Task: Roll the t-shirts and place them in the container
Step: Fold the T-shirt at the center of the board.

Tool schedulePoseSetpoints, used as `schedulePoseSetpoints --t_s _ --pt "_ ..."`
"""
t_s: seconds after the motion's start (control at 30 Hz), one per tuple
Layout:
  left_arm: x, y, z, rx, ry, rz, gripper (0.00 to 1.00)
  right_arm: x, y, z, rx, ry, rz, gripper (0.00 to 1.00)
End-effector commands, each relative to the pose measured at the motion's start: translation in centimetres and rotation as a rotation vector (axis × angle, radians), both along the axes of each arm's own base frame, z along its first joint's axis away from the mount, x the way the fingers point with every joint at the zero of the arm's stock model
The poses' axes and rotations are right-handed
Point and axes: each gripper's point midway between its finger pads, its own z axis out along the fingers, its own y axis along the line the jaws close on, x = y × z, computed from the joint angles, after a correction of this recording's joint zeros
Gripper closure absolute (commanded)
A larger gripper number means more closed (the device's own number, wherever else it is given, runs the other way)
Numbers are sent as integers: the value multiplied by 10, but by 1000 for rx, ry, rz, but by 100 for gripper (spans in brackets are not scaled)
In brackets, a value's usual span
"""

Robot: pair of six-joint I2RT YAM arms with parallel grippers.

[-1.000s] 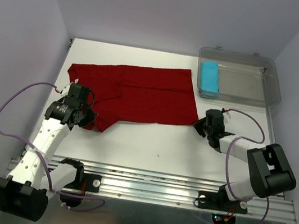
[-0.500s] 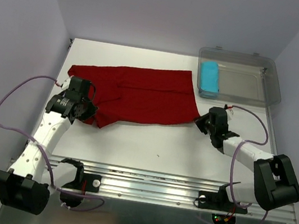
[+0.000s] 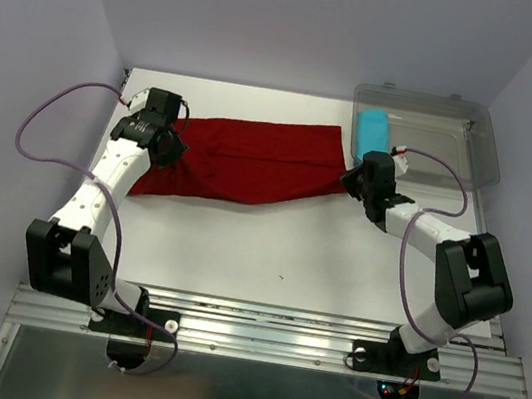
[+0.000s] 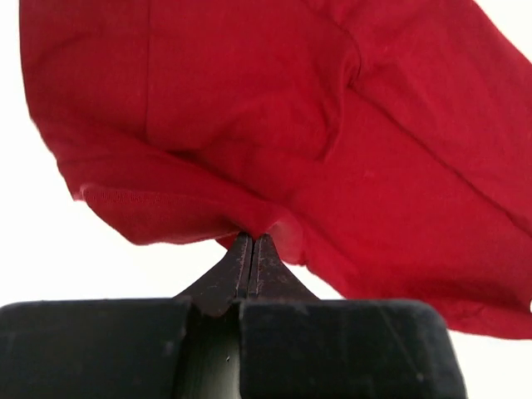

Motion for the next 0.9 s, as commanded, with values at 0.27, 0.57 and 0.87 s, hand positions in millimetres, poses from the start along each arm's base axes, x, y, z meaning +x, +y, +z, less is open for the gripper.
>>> schedulePoseSetpoints --t_s 0.27,0.57,0.87 --pt "58 30 7 71 -43 21 100 50 7 8 -30 -44 -41 99" --pt "73 49 -1 89 -24 32 100 64 10 2 -29 -34 -59 99" --pt "93 63 -9 155 14 48 100 71 9 0 -26 -34 -82 99"
